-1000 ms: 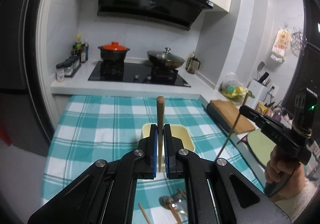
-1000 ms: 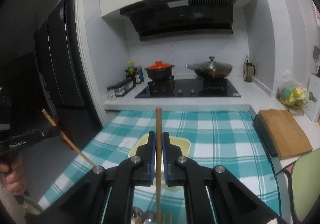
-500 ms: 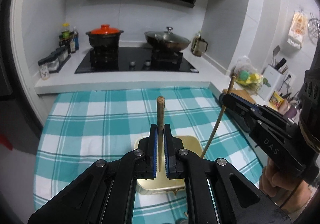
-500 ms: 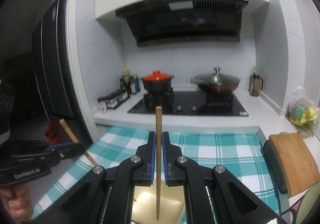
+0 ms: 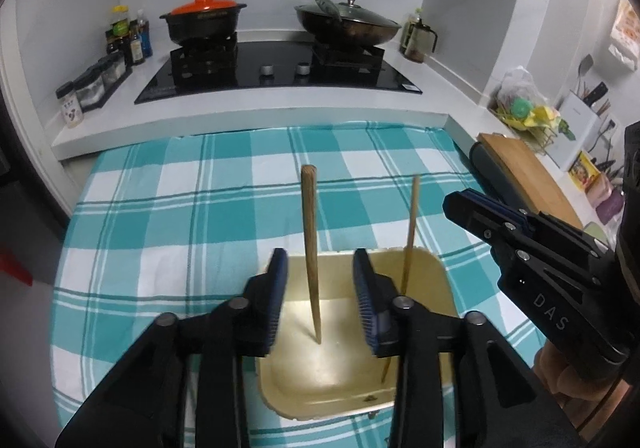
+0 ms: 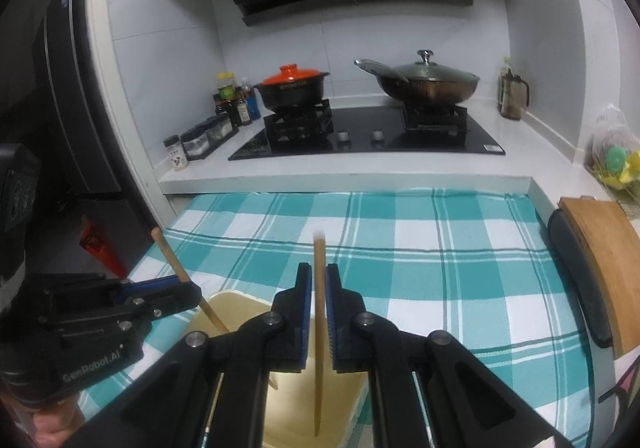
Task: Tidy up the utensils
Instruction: 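Lift the chopstick upright in the right tool over the cream holder while the left tool carries its own, then open the right tool to drop its chopstick into the holder while the left tool releases its own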
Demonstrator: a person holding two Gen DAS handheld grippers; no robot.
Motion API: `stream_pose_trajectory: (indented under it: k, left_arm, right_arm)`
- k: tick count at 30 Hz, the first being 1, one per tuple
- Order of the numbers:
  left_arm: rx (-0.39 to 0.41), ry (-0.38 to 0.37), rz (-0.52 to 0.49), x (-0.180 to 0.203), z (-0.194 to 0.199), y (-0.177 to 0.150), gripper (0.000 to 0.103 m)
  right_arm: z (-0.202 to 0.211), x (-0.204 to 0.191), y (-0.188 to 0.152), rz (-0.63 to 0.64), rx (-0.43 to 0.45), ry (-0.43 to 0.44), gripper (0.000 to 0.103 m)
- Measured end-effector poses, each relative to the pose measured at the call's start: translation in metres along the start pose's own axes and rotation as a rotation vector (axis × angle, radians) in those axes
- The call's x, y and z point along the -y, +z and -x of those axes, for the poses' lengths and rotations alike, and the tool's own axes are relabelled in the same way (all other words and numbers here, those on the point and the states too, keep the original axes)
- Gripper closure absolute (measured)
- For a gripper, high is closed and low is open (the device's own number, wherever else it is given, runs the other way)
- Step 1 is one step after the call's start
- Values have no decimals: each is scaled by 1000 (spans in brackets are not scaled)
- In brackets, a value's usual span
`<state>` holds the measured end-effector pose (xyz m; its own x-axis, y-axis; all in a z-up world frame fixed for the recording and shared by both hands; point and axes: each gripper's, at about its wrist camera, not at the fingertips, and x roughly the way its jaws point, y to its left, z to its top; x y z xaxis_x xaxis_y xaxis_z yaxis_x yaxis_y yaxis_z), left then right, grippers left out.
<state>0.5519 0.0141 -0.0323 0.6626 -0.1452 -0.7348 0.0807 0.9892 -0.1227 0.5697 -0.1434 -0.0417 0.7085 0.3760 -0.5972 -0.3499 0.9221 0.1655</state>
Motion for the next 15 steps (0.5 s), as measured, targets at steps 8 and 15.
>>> stream_pose_trajectory:
  k: [8, 15]
  left_arm:
    - [47, 11, -25, -17, 56, -29, 46]
    - [-10, 35, -58, -47, 118, -139, 44]
  right_arm:
    - [34, 10, -2, -23, 15, -12, 70]
    - [99, 20, -64, 48, -20, -53, 70]
